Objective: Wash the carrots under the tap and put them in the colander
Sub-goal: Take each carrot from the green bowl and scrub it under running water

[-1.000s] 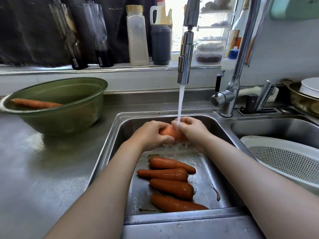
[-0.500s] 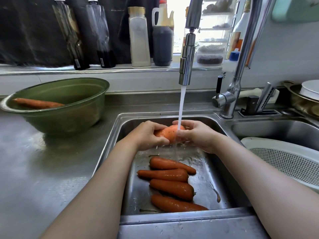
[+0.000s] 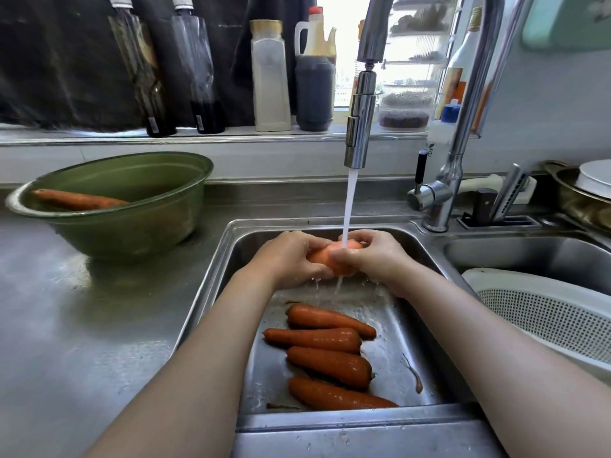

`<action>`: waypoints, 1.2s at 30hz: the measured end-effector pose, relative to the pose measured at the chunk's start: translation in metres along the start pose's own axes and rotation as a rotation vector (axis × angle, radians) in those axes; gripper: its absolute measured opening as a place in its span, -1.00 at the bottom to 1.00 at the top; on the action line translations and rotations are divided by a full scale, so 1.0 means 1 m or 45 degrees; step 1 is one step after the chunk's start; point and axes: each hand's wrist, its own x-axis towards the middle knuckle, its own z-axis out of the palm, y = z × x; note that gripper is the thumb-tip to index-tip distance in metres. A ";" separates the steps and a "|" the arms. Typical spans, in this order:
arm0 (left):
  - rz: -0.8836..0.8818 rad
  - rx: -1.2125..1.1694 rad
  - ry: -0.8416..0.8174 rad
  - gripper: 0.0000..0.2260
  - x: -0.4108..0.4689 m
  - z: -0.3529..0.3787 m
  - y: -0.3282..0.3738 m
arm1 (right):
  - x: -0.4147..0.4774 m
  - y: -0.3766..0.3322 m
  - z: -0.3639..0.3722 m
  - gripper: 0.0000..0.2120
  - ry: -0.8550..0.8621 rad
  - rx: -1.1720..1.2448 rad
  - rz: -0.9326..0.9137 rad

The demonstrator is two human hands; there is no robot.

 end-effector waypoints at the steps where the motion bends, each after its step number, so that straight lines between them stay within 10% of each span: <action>1: 0.000 0.022 0.013 -0.50 0.000 0.000 0.003 | 0.002 -0.001 0.003 -0.51 0.069 -0.019 -0.009; 8: -0.038 0.130 0.039 -0.44 -0.004 -0.005 0.001 | 0.007 0.003 -0.018 -0.51 -0.296 -0.013 0.075; 13: -0.005 0.117 0.074 -0.53 -0.005 -0.004 0.008 | -0.002 -0.003 0.000 -0.39 -0.015 -0.101 -0.077; 19: -0.072 0.078 0.079 -0.39 -0.004 -0.005 -0.004 | 0.002 -0.001 -0.016 -0.48 -0.307 -0.058 -0.031; 26: -0.017 0.019 0.062 -0.52 -0.005 -0.002 0.001 | -0.002 0.001 0.005 -0.36 -0.018 -0.152 -0.075; 33: -0.092 -0.050 0.046 -0.41 -0.003 -0.001 -0.012 | 0.004 0.005 -0.014 -0.49 -0.346 0.025 0.050; 36: -0.077 -0.118 0.049 -0.45 0.000 0.003 -0.011 | -0.003 0.002 -0.002 -0.44 -0.138 -0.021 0.014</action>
